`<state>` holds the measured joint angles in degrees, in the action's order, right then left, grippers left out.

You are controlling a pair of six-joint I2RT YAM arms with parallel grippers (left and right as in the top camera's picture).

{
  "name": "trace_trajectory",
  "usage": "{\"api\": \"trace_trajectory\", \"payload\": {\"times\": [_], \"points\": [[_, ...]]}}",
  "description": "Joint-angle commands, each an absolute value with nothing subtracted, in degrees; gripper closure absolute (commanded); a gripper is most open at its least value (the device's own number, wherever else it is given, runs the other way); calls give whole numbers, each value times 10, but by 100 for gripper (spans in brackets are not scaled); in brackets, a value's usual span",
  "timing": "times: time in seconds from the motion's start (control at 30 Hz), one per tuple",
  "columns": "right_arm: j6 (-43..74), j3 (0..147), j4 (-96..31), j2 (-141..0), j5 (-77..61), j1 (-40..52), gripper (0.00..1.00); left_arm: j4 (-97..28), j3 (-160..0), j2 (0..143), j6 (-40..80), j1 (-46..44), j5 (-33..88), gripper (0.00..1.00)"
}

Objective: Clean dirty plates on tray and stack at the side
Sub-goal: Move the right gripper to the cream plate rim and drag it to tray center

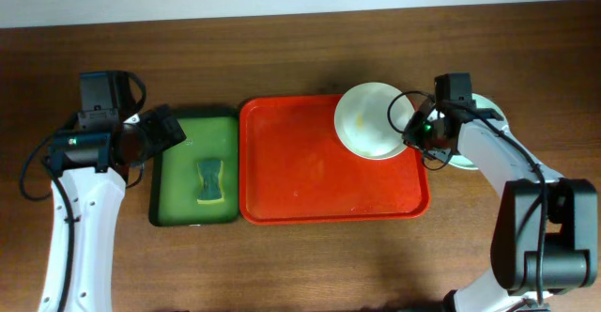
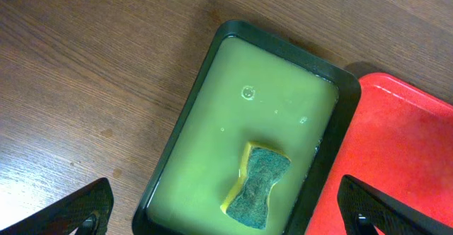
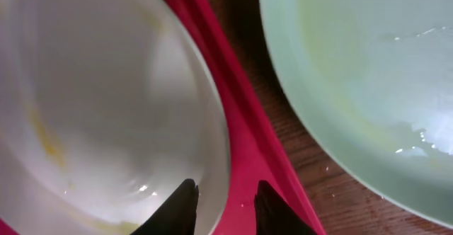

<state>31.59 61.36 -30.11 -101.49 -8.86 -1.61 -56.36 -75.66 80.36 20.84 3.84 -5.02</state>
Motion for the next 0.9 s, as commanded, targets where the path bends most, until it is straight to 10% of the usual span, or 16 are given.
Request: {"api": "trace_trajectory", "payload": {"times": [0.0,0.7,0.77,0.87], "points": [[327,600,-293,-1018,-75,-10,72,-563,-761,801,214,41,-58,1],[340,583,-230,-1051,-41,27,78,-563,-761,801,214,41,-58,1],[340,583,-232,-1053,-48,27,96,-563,-761,801,214,41,-58,1],[345,584,-246,-1039,-135,27,96,-563,-761,801,214,41,-58,1]]}}
